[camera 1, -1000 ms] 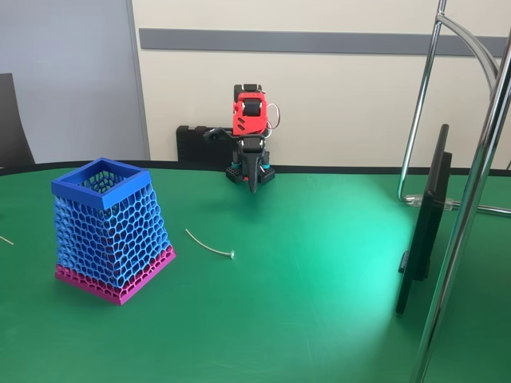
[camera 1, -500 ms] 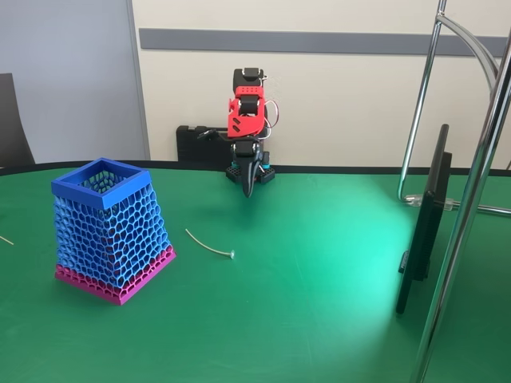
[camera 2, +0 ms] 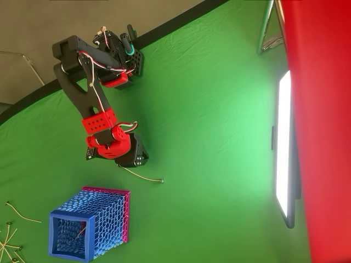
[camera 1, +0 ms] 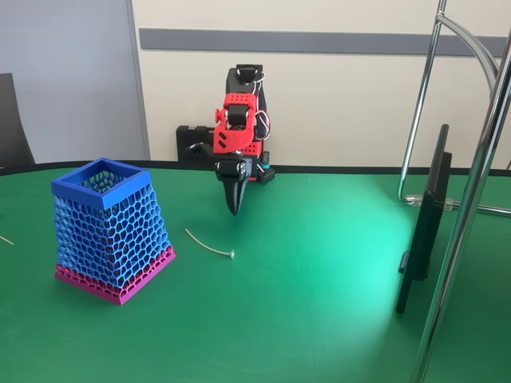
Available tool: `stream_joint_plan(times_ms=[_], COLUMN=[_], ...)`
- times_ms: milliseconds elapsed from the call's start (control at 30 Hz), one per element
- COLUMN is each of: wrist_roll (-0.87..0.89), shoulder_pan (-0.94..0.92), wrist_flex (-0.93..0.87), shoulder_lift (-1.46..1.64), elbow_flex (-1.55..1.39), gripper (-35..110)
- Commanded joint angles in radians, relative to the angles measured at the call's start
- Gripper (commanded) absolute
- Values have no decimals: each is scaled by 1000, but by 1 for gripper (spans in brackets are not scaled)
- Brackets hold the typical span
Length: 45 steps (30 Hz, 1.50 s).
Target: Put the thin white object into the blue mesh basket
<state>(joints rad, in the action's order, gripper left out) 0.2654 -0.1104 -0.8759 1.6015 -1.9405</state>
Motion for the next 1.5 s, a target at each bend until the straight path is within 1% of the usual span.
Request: stream_joint_plan(times_ms=[0, 200, 433, 833, 1067, 1233, 1467], wrist_roll=[14, 25, 32, 25, 15, 17, 15], shoulder_pan=[-8, -8, 12, 15, 9, 14, 11], wrist_flex=[-29, -135, -301, -333, -345, -403, -411], shoulder_lift=[-71, -256, -454, -646, -715, -776, -808], elbow_flex=[124, 356, 632, 874, 950, 1031, 1069], gripper=[3, 10, 12, 12, 12, 12, 12])
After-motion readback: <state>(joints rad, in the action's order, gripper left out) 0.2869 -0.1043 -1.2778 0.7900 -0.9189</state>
